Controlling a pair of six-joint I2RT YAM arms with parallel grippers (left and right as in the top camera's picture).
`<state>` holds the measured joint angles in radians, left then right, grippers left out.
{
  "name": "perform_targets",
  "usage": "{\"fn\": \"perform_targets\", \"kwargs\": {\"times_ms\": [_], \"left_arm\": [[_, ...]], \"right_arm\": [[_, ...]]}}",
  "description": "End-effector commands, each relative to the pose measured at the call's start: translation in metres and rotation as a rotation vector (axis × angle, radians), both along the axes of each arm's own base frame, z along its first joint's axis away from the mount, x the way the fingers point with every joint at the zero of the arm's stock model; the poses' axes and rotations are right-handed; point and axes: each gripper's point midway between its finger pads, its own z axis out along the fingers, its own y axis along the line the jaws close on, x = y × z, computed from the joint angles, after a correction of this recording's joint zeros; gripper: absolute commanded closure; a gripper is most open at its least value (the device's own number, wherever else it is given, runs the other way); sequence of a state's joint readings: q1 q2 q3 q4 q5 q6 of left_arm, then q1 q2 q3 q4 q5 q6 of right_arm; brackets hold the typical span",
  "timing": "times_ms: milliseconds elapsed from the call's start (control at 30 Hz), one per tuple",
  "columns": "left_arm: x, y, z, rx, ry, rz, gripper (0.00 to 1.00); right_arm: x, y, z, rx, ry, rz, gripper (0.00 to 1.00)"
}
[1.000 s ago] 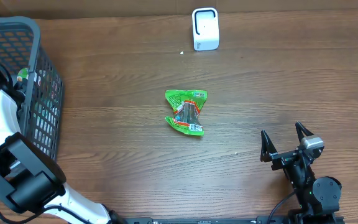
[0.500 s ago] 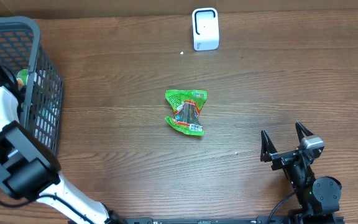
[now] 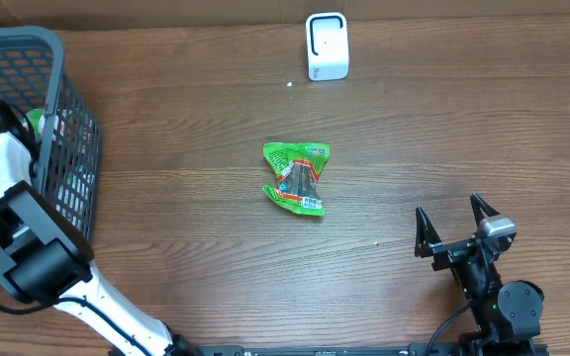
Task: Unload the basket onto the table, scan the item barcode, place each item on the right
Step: 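Return the left gripper into the basket and grasp the mint-green wipes pack, then lift the mint-green wipes pack out and set it left of the snack bag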
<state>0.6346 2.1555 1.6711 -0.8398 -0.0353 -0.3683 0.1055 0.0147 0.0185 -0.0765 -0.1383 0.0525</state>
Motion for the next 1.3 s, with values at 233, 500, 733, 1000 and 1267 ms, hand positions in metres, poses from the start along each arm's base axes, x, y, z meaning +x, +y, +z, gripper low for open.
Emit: {"fn": "perform_targets", "kwargs": {"times_ms": [233, 500, 733, 1000, 1267], "left_arm": [[0.015, 0.004, 0.075, -0.023, -0.002, -0.012, 0.96], [0.006, -0.003, 0.217, 0.08, -0.129, -0.037, 0.96], [-0.005, -0.046, 0.321, 0.139, -0.389, -0.183, 0.96], [-0.049, -0.127, 0.407, 0.234, -0.567, -0.357, 0.96], [-0.056, -0.24, 0.367, 0.074, -0.452, -0.681, 0.96]], "right_arm": [[0.0, 0.0, -0.002, 0.008, -0.003, -0.001, 0.0], [0.0, 0.0, -0.002, 0.008, -0.003, -0.001, 0.0], [0.0, 0.0, -0.002, 0.008, -0.003, -0.001, 0.0], [0.0, 0.0, -0.002, 0.008, -0.003, -0.001, 0.0], [0.0, 0.0, -0.002, 0.008, -0.003, -0.001, 0.0]]}}
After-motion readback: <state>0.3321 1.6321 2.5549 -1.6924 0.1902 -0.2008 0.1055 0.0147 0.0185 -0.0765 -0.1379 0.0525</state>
